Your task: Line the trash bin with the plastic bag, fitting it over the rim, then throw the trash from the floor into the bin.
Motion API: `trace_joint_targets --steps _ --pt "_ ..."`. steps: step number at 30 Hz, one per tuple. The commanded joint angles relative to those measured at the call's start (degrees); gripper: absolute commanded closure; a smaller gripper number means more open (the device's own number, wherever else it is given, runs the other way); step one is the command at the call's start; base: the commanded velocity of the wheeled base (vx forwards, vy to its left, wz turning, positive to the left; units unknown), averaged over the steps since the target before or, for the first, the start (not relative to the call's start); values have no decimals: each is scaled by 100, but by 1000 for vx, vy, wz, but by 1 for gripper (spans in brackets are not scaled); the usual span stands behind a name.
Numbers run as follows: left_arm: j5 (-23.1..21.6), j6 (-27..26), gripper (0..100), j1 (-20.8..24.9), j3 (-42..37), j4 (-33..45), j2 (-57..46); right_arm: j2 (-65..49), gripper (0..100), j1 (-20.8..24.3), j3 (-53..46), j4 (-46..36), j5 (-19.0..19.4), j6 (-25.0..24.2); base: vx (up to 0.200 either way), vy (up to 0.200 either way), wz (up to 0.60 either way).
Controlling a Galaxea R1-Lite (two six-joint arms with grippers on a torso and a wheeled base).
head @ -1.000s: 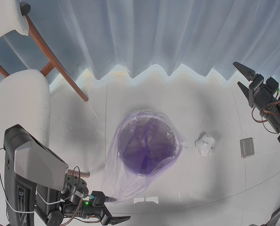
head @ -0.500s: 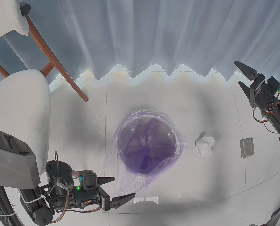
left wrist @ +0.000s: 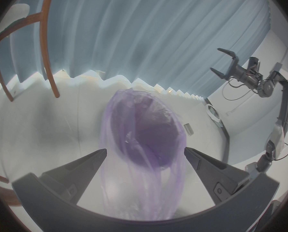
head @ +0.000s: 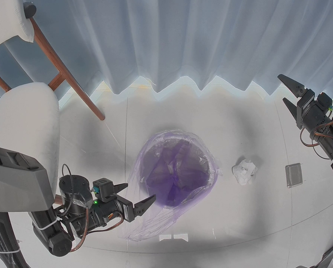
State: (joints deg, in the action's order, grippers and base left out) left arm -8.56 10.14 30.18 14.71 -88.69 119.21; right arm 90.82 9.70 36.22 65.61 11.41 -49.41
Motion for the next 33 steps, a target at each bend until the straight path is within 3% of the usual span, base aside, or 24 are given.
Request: trace_joint_targets --steps 1,10,20,21,33 --pt "153 -47 0 -162 216 -8 252 41 0 14 -10 4 2 1 0 0 0" --pt "548 -364 0 -408 735 -8 647 67 0 40 -80 13 2 37 0 0 0" --pt "522 -513 0 -663 1121 -17 981 103 0 49 -133 22 10 54 0 0 0" --pt "522 -522 100 -663 1121 -17 990 103 0 49 -133 22 10 63 0 0 0" --pt "513 -531 100 -900 1341 -17 1043 111 0 58 -141 22 10 98 0 0 0"
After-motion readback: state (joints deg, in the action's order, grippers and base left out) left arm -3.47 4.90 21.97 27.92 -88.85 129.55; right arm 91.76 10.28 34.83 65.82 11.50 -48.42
